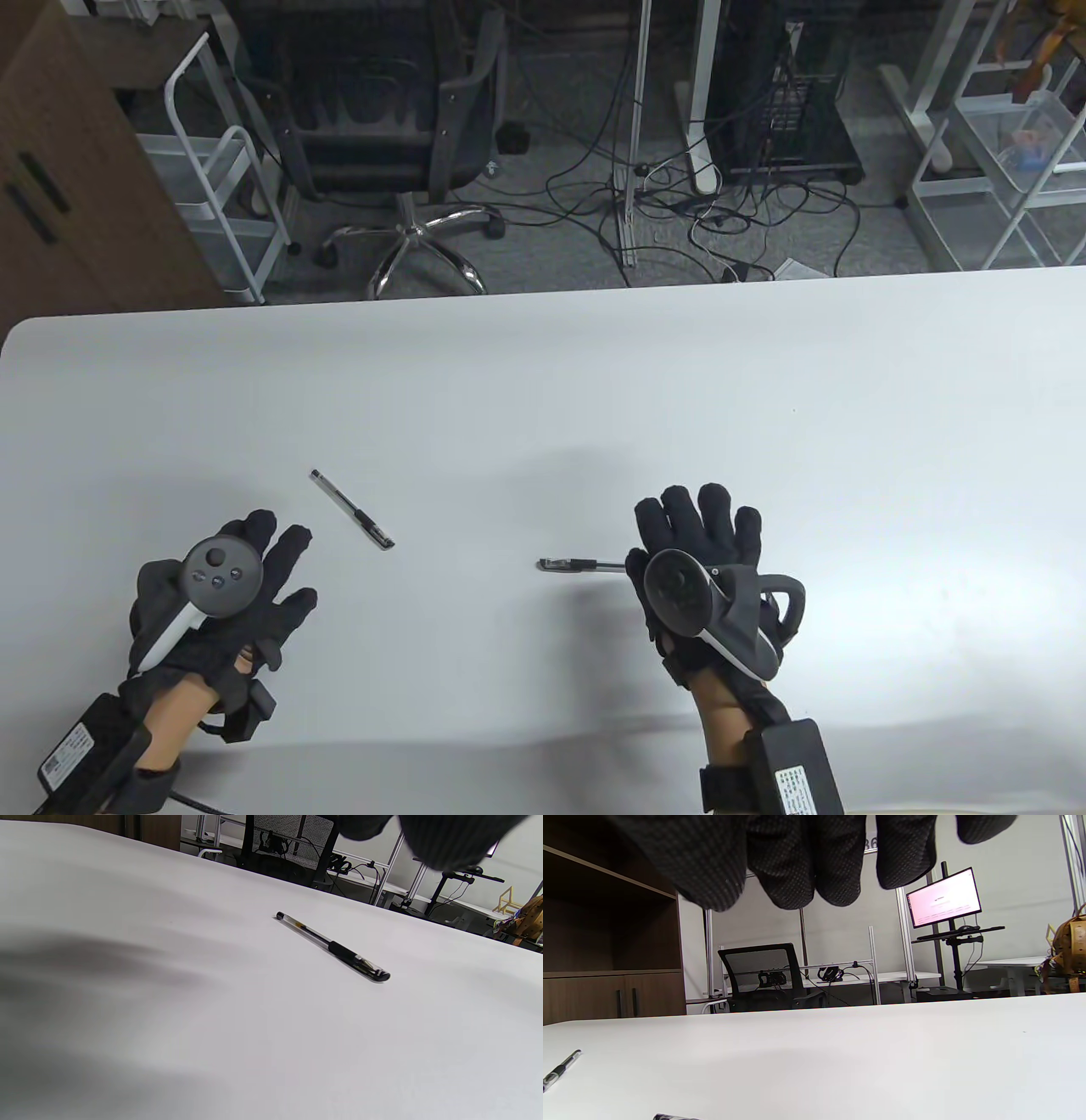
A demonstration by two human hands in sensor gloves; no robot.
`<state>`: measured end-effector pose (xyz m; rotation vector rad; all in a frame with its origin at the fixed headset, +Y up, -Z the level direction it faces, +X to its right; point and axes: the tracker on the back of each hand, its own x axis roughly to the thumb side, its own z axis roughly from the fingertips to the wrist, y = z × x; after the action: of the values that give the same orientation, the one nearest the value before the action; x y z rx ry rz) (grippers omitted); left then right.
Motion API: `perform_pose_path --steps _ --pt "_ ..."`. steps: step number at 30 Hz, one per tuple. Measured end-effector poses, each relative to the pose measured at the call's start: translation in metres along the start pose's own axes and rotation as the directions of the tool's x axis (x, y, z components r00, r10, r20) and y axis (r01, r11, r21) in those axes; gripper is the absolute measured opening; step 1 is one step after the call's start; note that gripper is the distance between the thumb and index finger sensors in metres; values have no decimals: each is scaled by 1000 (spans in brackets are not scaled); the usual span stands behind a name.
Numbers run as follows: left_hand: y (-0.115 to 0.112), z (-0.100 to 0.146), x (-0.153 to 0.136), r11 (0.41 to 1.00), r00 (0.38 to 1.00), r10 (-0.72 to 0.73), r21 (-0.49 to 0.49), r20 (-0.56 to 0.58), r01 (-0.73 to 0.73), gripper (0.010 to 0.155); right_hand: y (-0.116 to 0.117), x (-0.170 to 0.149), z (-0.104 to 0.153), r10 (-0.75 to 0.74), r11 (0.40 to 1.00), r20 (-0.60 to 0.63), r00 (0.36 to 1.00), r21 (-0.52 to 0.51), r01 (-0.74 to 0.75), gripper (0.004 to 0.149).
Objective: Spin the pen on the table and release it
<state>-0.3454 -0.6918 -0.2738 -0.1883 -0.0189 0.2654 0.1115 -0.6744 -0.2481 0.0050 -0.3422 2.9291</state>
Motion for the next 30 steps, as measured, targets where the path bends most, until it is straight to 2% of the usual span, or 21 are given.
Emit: perform_pose_path --steps 8,13,20,30 --pt "-1 1 1 1000 1000 -7 13 11 7 77 16 -7 -3 69 992 -35 997 110 -64 69" --pt "-1 1 2 1000 1000 -7 19 15 7 77 6 -19 -1 -47 997 -81 996 58 52 69" --pt "-4 1 3 1000 1000 -14 6 14 14 78 16 -19 -2 -28 992 -83 996 123 38 69" --pt "-6 1 4 1000 1000 -20 -6 18 20 78 20 -4 -1 25 990 -25 999 139 -21 69"
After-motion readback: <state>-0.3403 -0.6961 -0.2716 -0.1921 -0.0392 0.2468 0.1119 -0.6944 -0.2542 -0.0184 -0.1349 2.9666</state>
